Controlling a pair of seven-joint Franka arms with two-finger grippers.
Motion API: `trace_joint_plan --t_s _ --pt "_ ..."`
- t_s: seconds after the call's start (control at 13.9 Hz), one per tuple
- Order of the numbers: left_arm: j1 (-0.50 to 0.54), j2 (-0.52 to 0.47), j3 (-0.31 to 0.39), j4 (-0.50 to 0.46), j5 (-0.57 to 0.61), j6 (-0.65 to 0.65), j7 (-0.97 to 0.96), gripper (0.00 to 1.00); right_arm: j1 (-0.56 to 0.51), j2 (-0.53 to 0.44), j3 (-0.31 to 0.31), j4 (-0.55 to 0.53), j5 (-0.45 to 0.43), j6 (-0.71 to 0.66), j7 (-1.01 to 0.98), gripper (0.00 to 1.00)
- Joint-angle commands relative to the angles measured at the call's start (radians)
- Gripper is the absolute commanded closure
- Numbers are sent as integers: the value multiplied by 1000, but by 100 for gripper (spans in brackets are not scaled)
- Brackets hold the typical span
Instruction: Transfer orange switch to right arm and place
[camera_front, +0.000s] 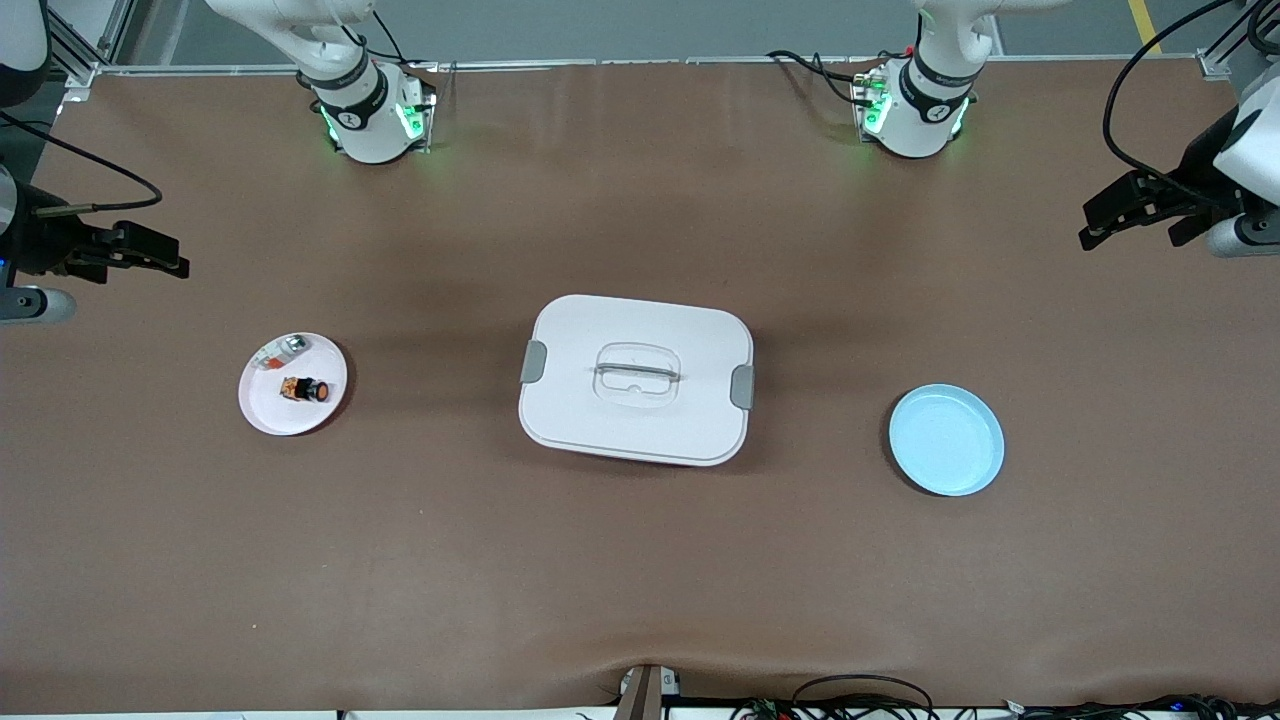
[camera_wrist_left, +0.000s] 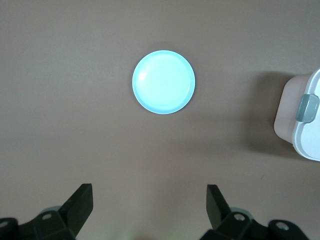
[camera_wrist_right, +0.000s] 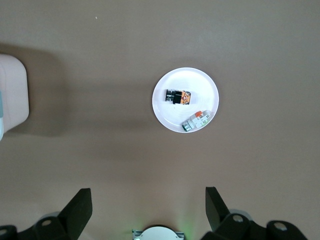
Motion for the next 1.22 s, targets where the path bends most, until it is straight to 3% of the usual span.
trace_joint_plan --t_s 0.0,0.29,1.15 --pt "1 12 -3 33 20 -26 18 0 -8 19 8 46 5 -51 37 0" --pt "5 13 -3 33 19 -26 18 0 -10 10 8 49 -29 -89 43 0" --pt "10 12 -1 31 13 -34 19 0 -4 -10 11 77 -10 -91 46 0"
